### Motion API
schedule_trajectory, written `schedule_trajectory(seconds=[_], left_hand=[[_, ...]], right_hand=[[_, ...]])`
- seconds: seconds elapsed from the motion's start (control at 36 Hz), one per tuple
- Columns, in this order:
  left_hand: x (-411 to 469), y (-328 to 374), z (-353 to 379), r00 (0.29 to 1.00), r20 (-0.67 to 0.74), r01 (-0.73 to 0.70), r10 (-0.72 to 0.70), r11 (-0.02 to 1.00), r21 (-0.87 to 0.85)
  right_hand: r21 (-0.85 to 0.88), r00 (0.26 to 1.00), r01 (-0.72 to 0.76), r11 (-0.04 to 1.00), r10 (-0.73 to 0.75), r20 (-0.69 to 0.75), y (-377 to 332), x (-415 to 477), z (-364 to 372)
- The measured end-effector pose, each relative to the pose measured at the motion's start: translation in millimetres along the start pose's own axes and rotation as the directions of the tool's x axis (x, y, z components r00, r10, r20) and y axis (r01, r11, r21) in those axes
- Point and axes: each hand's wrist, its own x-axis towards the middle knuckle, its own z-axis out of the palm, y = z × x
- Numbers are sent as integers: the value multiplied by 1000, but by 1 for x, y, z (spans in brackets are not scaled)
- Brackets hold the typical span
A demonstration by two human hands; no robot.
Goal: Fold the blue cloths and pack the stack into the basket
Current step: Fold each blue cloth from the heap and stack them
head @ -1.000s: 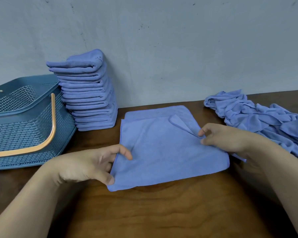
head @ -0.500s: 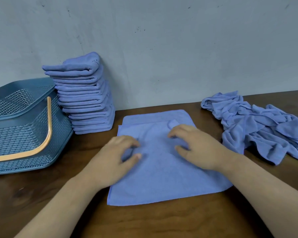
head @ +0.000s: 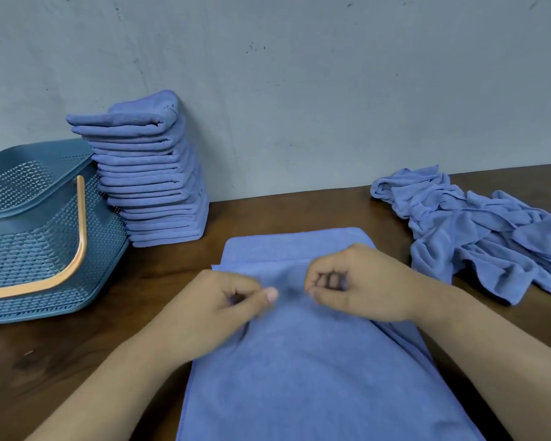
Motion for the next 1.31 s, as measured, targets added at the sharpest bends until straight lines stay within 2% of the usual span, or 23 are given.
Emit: schedule_trajectory(seconds=[0.03,0.06,0.08,0.11,0.19,0.33,0.47,0.53,0.58,0.64,0.72,0.83,0.97,1.06,1.14,1.25,1.31], left_hand=[[3,-4,4,995,-77,-57,64,994,91],[5,-8,7,989,-88,-101,120,975,199],[7,-11,10,990,-34,-120,136,946,302],[8,-15,14,994,45,-110,101,922,371],[7,-19,22,968,220,-3,-121,871,491],[1,-5,22,923,301,44,-238,845,534],[-8,3,13,907,342,24,-245,843,538],[-7,1,9,956,242,33,-164,883,467],[0,-10,9,997,29,50,-68,910,412],[7,-25,8,983,-169,143,-71,875,463],[12,-41,-3,924,-328,336,-198,830,445],[10,-46,-19,873,-356,461,-333,800,383],[8,-46,-21,842,-346,498,-413,842,207],[9,-42,-21,855,-334,464,-396,873,153],[9,-36,-21,844,-358,421,-398,907,-15],[12,-30,-19,778,-472,326,-416,908,-262],[17,-33,-15,742,-489,346,-459,886,-309]], right_hand=[[-40,997,15,999,-18,-74,5,3,4],[-88,993,19,996,-29,-117,10,6,7],[-140,992,23,990,-40,-123,16,9,9],[-200,994,17,980,-38,-101,21,10,11],[-314,999,-41,949,35,-26,32,8,14],[-253,998,-44,967,53,31,36,7,7],[-166,992,-29,986,49,116,31,3,1],[-129,994,-44,991,57,94,32,3,1],[-118,997,-78,990,80,14,35,3,-1],[-162,989,-142,976,133,-66,37,1,-5],[-237,952,-304,923,284,-113,41,-4,-15],[-199,872,-489,849,469,-141,45,-10,-28],[-57,806,-585,809,571,-157,52,-9,-32],[122,777,-591,797,604,-176,56,-8,-33],[331,725,-576,748,654,-218,56,-6,-35],[505,687,-477,719,664,-296,56,1,-30],[531,669,-413,740,642,-374,56,5,-23]])
